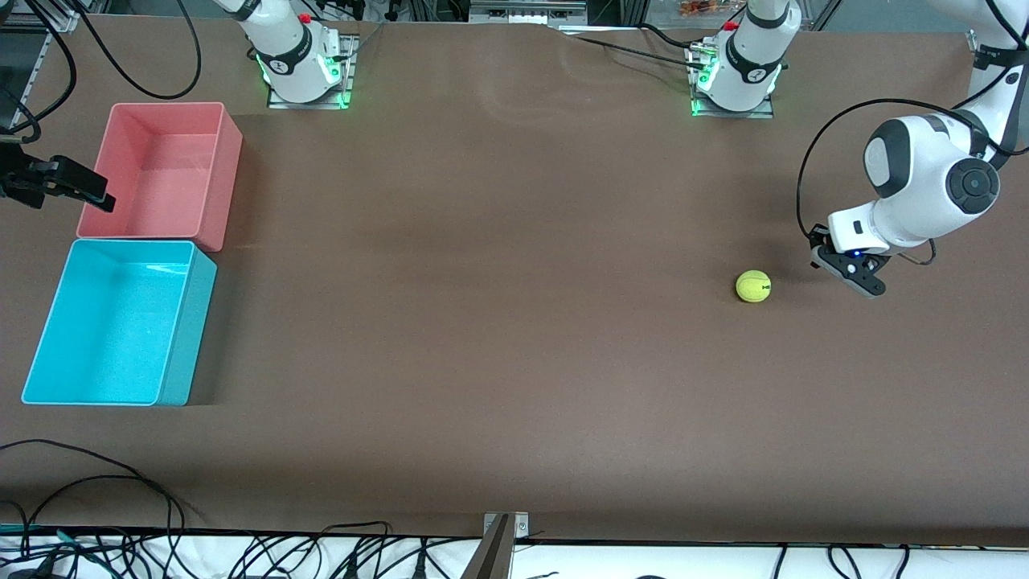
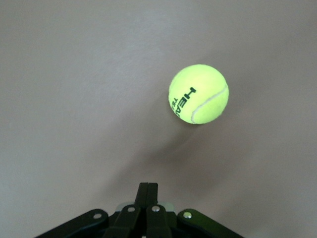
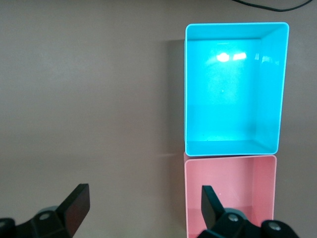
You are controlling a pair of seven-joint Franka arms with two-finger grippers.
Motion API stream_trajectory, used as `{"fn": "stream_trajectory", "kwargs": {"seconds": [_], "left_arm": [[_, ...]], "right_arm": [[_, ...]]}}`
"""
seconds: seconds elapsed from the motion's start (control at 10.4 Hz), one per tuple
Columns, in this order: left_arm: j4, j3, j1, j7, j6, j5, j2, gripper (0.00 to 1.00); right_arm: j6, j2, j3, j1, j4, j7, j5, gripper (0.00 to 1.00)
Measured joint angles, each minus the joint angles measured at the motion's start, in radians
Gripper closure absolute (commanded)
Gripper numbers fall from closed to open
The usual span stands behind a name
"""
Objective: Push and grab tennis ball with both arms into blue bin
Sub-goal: 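Lower the left gripper behind the ball, facing the bins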
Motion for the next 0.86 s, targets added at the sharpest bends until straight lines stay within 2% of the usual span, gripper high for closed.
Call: {"fn": "stream_trajectory", "kwargs": {"seconds": [0.19, 0.86], "left_arm": [[0.000, 0.000, 0.000, 0.214, 0.034, 0.000, 0.018, 1.00], [0.000, 0.000, 0.000, 0.760, 0.119, -0.001, 0.099, 1.00]], "right_arm": [[0.000, -0.001, -0.001, 0.000, 0.001, 0.000, 0.000, 0.00], [0.001, -0.003, -0.001, 0.000, 0.001, 0.000, 0.000, 0.00]]}}
